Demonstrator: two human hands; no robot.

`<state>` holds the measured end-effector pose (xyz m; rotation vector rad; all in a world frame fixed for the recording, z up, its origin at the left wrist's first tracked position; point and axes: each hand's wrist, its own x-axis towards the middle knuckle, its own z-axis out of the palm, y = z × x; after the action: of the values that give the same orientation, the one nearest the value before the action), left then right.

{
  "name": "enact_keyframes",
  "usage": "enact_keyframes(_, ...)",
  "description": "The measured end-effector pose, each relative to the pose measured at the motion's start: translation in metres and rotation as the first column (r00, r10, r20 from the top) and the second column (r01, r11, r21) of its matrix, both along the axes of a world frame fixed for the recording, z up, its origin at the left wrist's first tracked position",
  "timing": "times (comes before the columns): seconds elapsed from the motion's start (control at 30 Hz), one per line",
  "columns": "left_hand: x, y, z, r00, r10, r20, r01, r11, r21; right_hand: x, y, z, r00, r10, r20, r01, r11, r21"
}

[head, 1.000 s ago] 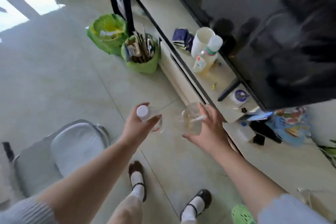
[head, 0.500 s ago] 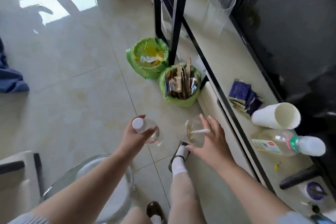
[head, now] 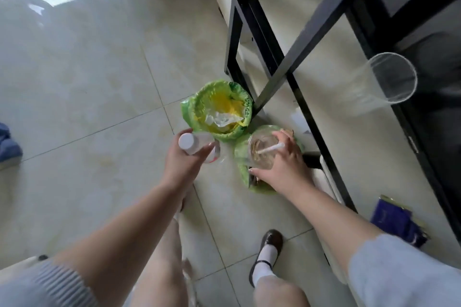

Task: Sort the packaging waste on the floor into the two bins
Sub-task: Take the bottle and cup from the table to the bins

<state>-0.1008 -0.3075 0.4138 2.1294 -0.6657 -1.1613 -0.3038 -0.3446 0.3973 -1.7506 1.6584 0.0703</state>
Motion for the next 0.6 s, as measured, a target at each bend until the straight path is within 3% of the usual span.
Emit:
enact_keyframes(0.2, 0.064, -0.089, -0.063, 0.969, -0.237, 0.075, 0.235, 0.972, 0.032, 0.065, -0.054, -0.058, 0.973, -0.231, -0.004, 0.229, 0.962, 0.149)
enact_keyframes(0.33, 0.085, -0.150, -0.115, 0.917, -0.395, 0.062, 0.394, 0.919, 0.023, 0.093, -0.078, -0.116, 0.933, -0.358, -0.037, 0.360, 0.928, 0.095)
enact_keyframes(0.47, 0.095, -0.185, -0.174, 0.832, -0.542, 0.119, 0.544, 0.839, 0.018, 0.111, -0.094, -0.174, 0.937, -0.341, -0.080, 0.344, 0.939, 0.015)
enact_keyframes(0.6, 0.095, -0.193, -0.222, 0.677, -0.701, 0.225, 0.717, 0.697, 0.016, 0.128, -0.097, -0.220, 0.953, -0.246, -0.179, 0.250, 0.968, 0.002)
